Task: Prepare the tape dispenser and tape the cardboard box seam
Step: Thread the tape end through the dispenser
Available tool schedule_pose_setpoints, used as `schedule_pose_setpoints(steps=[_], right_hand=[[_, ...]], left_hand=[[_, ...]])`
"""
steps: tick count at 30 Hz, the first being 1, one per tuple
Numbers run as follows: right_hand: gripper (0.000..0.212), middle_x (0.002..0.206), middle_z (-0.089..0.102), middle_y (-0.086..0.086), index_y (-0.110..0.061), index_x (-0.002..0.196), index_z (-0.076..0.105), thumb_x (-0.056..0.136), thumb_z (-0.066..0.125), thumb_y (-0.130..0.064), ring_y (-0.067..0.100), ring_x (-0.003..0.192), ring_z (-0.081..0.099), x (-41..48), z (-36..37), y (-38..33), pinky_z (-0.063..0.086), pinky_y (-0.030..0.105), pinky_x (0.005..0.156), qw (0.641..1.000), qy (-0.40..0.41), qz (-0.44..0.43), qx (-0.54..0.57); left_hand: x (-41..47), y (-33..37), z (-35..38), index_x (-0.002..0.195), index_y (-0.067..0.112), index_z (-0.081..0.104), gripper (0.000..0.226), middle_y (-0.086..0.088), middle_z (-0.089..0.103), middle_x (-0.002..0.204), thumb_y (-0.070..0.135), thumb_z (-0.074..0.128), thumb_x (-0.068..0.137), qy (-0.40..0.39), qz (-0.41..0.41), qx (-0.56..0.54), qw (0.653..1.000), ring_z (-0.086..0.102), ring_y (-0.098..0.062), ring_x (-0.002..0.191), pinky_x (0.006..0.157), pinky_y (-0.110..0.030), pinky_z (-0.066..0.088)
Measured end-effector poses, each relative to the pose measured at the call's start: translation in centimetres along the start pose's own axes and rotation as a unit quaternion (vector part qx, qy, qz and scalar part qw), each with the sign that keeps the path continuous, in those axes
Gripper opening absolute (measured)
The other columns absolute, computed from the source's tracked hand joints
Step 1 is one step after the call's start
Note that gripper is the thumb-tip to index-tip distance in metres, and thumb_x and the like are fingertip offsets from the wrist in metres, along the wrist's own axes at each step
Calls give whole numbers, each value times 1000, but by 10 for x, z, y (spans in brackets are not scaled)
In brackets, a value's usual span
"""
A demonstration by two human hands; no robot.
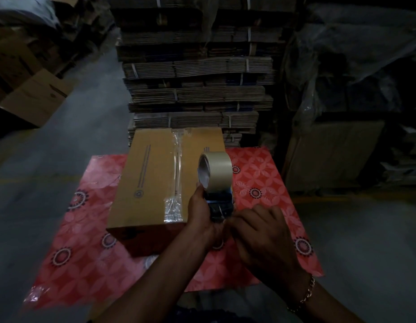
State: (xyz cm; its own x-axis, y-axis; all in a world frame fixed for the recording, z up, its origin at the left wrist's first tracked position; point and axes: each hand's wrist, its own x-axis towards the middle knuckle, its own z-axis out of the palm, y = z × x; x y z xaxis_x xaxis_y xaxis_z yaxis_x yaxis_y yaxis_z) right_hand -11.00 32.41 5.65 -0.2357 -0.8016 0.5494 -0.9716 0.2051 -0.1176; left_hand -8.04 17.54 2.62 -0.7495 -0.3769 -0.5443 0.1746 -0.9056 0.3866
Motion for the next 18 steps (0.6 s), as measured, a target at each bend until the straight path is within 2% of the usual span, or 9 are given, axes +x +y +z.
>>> schedule_pose_setpoints(steps=[3,8,11,12,14,16,18], right_hand=[[12,93,73,-1,-16,90,73,87,61,-16,21,78,54,-2,0,1,37,38,66,1000,3,-2,-3],[12,95,73,-2,-18,90,72,84,61,-18,22,78,56,-3,1,1,38,37,66,1000,-23,12,-9],[14,94,71,-3,-20,92,72,83,62,-19,22,78,56,0,0,2,36,37,66,999,-15,36,3],[14,93,70,-3,-20,93,72,83,62,-20,22,78,56,1,-1,1,35,37,66,999,-8,41,6],[14,93,70,-3,-21,94,72,82,63,-20,22,78,56,4,-2,1,34,37,66,999,2,49,11],[15,94,69,-3,-22,95,72,82,65,-20,22,80,55,6,-2,0,31,36,68,999,4,51,13],[16,94,69,-4,-22,96,73,81,66,-20,21,80,54,7,-2,1,27,34,69,999,2,48,10]], left_hand=[[2,1,1,89,3,67,56,-12,63,72,56,48,92,-1,-2,-1,1000,60,-22,54,47,-25,49],[7,5,-1,105,4,63,61,-13,63,76,62,49,89,-5,-18,-12,1000,62,-23,57,49,-27,51],[-2,16,-4,117,3,64,74,-14,63,91,69,53,85,-84,-50,-6,995,59,-24,77,66,-33,52],[-6,21,-5,126,2,60,75,-15,62,99,65,58,84,-119,-50,5,992,58,-24,86,74,-34,50],[-14,26,-6,134,2,53,74,-16,59,107,42,75,76,-170,-30,41,984,56,-26,94,82,-34,46],[-19,27,-7,127,0,57,77,-19,61,103,19,84,58,-190,-14,80,978,57,-30,93,78,-34,49],[-20,28,-9,119,-2,61,76,-20,63,101,7,83,47,-201,-13,90,975,58,-32,93,75,-35,54]])
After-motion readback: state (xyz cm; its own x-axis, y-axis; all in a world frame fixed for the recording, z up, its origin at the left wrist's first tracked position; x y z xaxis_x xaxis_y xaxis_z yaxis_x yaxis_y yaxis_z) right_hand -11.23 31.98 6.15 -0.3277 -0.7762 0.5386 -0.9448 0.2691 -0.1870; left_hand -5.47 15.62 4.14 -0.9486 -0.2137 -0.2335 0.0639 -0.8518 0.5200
